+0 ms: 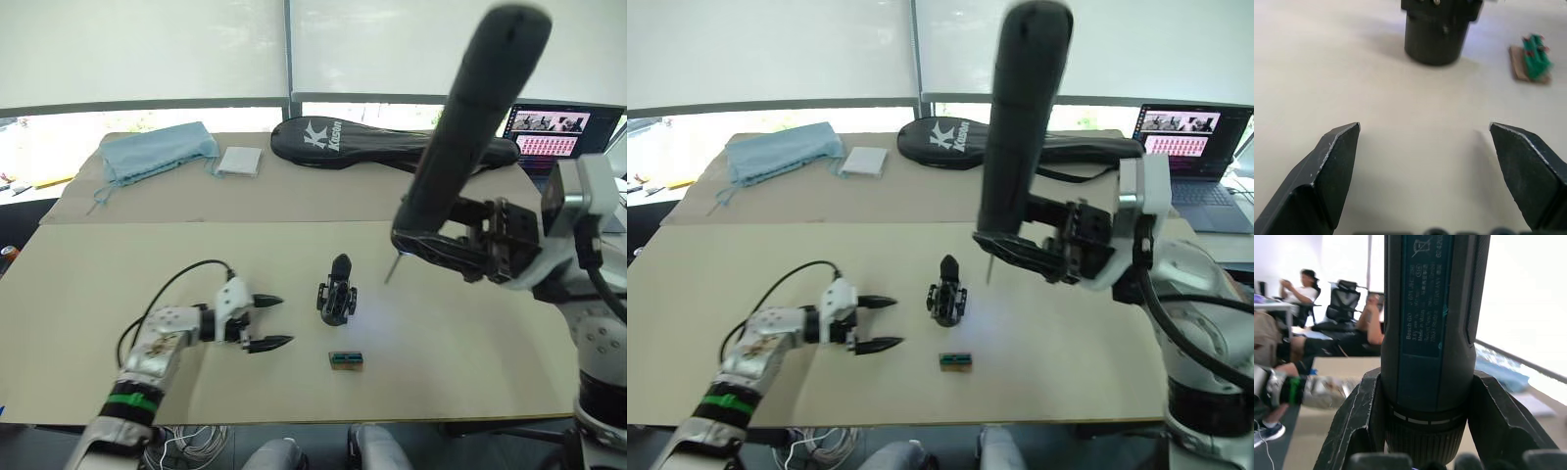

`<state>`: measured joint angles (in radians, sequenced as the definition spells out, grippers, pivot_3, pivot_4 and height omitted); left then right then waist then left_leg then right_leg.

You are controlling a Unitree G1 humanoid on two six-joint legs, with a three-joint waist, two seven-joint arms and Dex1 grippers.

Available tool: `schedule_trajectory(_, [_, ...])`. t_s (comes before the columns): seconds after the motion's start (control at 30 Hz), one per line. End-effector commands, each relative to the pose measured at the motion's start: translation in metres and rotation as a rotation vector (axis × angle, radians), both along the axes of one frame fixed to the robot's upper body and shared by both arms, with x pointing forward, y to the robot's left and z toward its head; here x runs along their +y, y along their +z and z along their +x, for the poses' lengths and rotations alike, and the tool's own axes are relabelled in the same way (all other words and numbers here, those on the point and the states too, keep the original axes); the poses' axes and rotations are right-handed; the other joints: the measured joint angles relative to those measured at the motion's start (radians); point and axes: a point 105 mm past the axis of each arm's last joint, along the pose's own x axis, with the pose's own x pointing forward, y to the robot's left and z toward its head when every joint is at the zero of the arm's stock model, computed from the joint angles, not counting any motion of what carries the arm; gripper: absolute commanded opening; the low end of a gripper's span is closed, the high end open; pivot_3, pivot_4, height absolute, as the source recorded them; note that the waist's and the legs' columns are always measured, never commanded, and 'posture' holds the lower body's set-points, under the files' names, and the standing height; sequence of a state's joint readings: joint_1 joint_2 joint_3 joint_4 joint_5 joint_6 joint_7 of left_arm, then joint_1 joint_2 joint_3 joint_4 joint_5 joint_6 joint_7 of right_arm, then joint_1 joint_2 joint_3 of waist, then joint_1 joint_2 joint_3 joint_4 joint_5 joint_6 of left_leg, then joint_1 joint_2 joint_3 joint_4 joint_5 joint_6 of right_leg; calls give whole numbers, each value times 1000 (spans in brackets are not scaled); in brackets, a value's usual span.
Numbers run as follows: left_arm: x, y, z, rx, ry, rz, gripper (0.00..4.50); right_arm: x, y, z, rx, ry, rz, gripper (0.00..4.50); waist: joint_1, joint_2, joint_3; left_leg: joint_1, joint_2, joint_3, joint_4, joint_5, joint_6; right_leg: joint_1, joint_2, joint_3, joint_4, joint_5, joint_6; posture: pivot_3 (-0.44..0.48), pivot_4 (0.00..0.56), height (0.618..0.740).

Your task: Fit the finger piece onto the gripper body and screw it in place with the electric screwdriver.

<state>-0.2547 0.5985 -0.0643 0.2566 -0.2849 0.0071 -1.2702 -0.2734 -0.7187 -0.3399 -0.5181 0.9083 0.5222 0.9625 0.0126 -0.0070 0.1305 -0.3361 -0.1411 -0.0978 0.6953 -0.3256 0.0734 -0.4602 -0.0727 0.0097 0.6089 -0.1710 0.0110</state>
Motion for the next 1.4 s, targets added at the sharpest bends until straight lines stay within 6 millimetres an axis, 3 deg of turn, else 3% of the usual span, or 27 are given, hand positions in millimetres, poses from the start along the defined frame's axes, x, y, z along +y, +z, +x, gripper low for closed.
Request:
schedule_trajectory(0.03, [18, 17, -6, -62, -21, -17, 4467, -18, 2, -14, -83, -72, -20, 1917, 4, 0, 1, 0, 0, 0, 0, 0, 0, 0, 0, 0, 0, 0, 0, 0, 150, 740])
schedule_trajectory(0.13, [23, 21, -14, -67, -54, -9, 4467, -30, -14, -17, -46, -128, -27, 1917, 8, 2, 2, 0, -1, 0, 0, 0, 0, 1, -1, 0, -1, 0, 0, 0, 150, 740])
schedule_trajectory(0.23, [16, 21, -24, -74, -126, 7, 4467, -34, -26, -21, -31, -157, -27, 1917, 9, 2, 2, 0, 0, 0, 0, -1, 1, 1, -1, -1, -1, 0, 0, 0, 150, 740])
schedule_trajectory(0.5, [-41, 18, -37, -110, -271, -6, 4467, 24, -27, -39, -100, 51, 5, 1917, -1, 3, 5, 1, 1, 1, 0, -1, -1, 1, 0, 0, 0, 0, 0, 0, 150, 740])
schedule_trajectory(0.67, [-63, 2, -46, -75, -334, 36, 4467, 47, -38, -42, -113, 136, 5, 1917, 0, 1, 6, 1, 0, 1, 0, -1, 0, 2, 0, 0, -1, 0, 0, 0, 150, 740])
schedule_trajectory(1.03, [-102, -11, -45, -49, -351, 48, 4467, 62, -56, -36, -132, 204, -5, 1917, 5, -1, 8, 1, 0, 1, 1, 0, 0, 2, 0, -1, 0, 0, 0, 0, 150, 740])
schedule_trajectory(1.4, [-107, -16, -42, -39, -341, 65, 4467, 68, -62, -34, -127, 229, -4, 1917, 1, -1, 8, 1, 0, 1, 1, 0, 0, 2, 0, 0, 0, 0, 0, 0, 150, 740])
